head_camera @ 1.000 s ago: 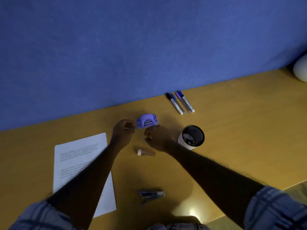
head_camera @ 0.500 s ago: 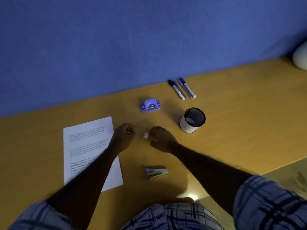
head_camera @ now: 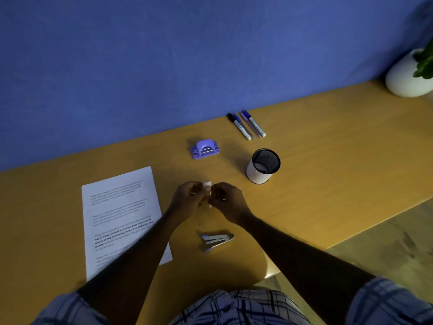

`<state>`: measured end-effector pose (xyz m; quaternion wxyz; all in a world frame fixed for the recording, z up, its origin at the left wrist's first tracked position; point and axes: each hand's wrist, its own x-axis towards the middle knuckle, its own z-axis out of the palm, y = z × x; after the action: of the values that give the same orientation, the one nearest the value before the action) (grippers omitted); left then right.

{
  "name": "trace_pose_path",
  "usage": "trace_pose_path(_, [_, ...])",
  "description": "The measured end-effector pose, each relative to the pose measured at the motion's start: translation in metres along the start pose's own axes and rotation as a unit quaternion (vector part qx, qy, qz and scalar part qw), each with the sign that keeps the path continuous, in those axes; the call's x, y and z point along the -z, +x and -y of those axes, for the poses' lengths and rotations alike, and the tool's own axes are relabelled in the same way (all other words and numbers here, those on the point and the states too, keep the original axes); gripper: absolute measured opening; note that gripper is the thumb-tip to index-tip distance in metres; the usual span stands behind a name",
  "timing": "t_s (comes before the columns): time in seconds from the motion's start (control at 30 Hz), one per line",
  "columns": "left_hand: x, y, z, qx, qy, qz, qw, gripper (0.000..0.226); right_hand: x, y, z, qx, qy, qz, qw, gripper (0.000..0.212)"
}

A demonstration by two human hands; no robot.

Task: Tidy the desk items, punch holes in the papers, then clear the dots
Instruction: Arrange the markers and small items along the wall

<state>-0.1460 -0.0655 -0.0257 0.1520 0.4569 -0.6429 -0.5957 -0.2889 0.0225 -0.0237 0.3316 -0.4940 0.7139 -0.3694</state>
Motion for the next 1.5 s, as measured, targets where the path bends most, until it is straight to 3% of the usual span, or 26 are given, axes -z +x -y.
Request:
trace_pose_path(0.13, [0.003,0.002,-0.001,-0.014,0.045,-0.025,0.999,0.022,-0.001,-0.008,-0.003,-0.042,-0.026,0.046,0.998,0.037])
trace_pose_path(0.23, [0.01,0.007,-0.004,-0.01,0.018,-0.057,0.998,0.021,0.001,-0.018,-0.017,-0.082,-0.134,0.122,0.98,0.057])
trace_pose_path(0.37, [0.016,0.012,-0.009,-0.004,-0.011,-0.059,0.998,0.016,0.005,-0.04,-0.034,-0.003,-0.291,0.279,0.915,0.083])
trace_pose_path(0.47, [0.016,0.016,-0.01,0.003,-0.027,-0.062,0.998,0.02,-0.004,-0.049,-0.036,0.078,-0.355,0.304,0.881,0.075])
trace_pose_path(0.6, [0.014,0.021,-0.014,0.005,-0.03,-0.063,0.998,0.02,-0.005,-0.046,-0.029,0.114,-0.343,0.273,0.892,0.037])
trace_pose_path(0.7, [0.013,0.027,-0.019,0.007,-0.042,-0.062,0.997,0.017,0.006,-0.039,-0.023,0.095,-0.268,0.224,0.932,0.033])
trace_pose_path(0.83, [0.012,0.044,-0.028,0.011,-0.052,-0.079,0.995,0.028,0.035,-0.016,0.0,0.086,-0.175,0.093,0.976,0.024])
trace_pose_path(1.0, [0.006,0.073,-0.045,-0.003,-0.078,-0.085,0.993,0.023,0.095,0.031,0.021,0.098,-0.104,-0.061,0.988,0.018])
trace_pose_path(1.13, [-0.004,0.1,-0.066,-0.027,-0.099,-0.076,0.992,0.034,0.15,0.088,0.008,0.034,-0.122,-0.145,0.981,0.023])
trace_pose_path(1.33, [-0.024,0.146,-0.095,-0.054,-0.097,-0.046,0.993,0.047,0.205,0.174,-0.042,-0.067,-0.198,-0.146,0.967,0.03])
trace_pose_path(1.5, [-0.041,0.178,-0.107,-0.045,-0.107,-0.054,0.992,0.041,0.212,0.234,-0.08,-0.15,-0.256,-0.119,0.948,0.033])
